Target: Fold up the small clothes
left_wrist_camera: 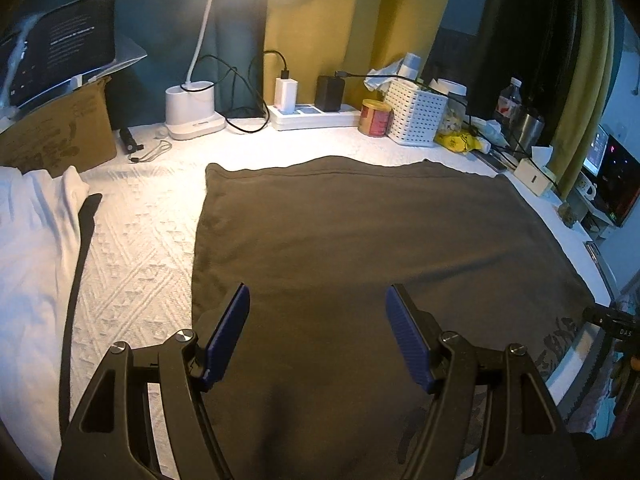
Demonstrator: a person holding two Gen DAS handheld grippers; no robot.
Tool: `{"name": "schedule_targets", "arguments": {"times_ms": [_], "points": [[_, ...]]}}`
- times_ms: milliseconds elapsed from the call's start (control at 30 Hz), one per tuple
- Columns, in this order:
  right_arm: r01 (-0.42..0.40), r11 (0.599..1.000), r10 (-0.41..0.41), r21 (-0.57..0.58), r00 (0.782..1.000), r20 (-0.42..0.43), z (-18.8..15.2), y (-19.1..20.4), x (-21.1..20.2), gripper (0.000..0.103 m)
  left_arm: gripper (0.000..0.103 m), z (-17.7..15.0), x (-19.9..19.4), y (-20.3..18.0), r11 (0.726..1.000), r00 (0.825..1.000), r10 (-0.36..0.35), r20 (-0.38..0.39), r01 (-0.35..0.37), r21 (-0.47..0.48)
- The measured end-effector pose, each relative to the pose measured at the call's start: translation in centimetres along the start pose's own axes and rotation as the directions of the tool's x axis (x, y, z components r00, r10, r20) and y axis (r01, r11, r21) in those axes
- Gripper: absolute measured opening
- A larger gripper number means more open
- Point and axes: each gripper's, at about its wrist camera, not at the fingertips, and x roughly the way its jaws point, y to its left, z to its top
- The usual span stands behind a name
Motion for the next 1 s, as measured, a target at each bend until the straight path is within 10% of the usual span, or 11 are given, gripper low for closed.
{"name": "schedule_targets", "arguments": {"times_ms": [500,1000], "points": [[0.062,0.995,-0.060,0.084,0.998,-0.022,-0.4,0.8,-0.2,0.077,0.070,0.6,0.5,2.8,0.999,0.999,0.046,-0.010,-0.046,-0.027],[-0.099,0.990,0.091,0.104,0.993,0.077,5.2,3.3,4.5,0.080,0.070,1.2,2.1,4.5,0.993,0.992,0.106,-0.070,-0.109,-0.042]]}}
